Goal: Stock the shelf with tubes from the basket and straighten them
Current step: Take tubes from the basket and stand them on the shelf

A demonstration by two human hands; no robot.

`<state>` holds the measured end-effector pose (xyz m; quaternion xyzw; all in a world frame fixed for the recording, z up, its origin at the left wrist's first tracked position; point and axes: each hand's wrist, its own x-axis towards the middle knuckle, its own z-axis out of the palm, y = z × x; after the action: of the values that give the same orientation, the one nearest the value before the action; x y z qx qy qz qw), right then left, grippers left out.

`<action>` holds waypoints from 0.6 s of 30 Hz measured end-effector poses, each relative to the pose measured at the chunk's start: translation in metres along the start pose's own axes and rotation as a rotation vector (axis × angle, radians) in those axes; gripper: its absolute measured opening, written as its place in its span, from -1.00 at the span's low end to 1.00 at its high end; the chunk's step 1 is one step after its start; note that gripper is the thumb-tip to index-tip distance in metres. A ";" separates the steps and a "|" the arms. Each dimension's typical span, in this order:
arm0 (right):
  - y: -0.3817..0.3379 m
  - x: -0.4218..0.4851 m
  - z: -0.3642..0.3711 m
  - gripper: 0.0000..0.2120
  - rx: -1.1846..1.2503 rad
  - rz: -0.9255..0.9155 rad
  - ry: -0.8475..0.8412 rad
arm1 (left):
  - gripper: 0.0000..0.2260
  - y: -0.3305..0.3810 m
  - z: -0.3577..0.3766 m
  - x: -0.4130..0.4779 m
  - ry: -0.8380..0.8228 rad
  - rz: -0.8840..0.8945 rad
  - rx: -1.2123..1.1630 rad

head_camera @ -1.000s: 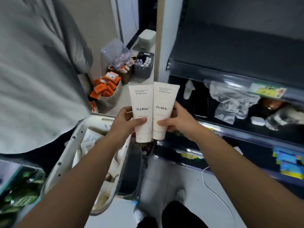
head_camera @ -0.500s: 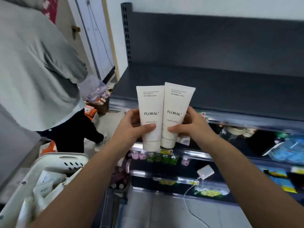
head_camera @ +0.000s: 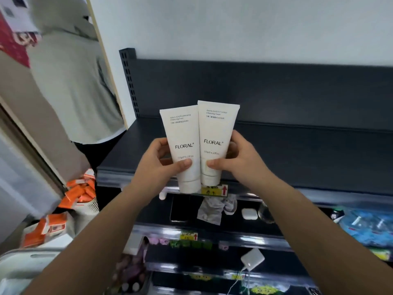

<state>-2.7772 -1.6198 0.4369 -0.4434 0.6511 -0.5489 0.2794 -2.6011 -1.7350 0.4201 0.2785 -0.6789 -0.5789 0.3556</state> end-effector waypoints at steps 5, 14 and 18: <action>0.009 0.048 0.021 -0.42 -0.008 0.008 0.035 | -0.50 -0.010 -0.019 0.049 0.008 0.031 0.118; 0.024 0.110 0.045 -0.38 -0.143 0.013 0.041 | -0.47 -0.036 -0.057 0.137 -0.066 0.044 0.241; 0.032 0.138 0.049 -0.44 -0.185 0.045 0.138 | -0.46 -0.039 -0.069 0.173 -0.120 0.052 0.283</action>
<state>-2.8067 -1.7646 0.4111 -0.4137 0.7266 -0.5093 0.2037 -2.6492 -1.9193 0.4144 0.2730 -0.7807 -0.4836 0.2867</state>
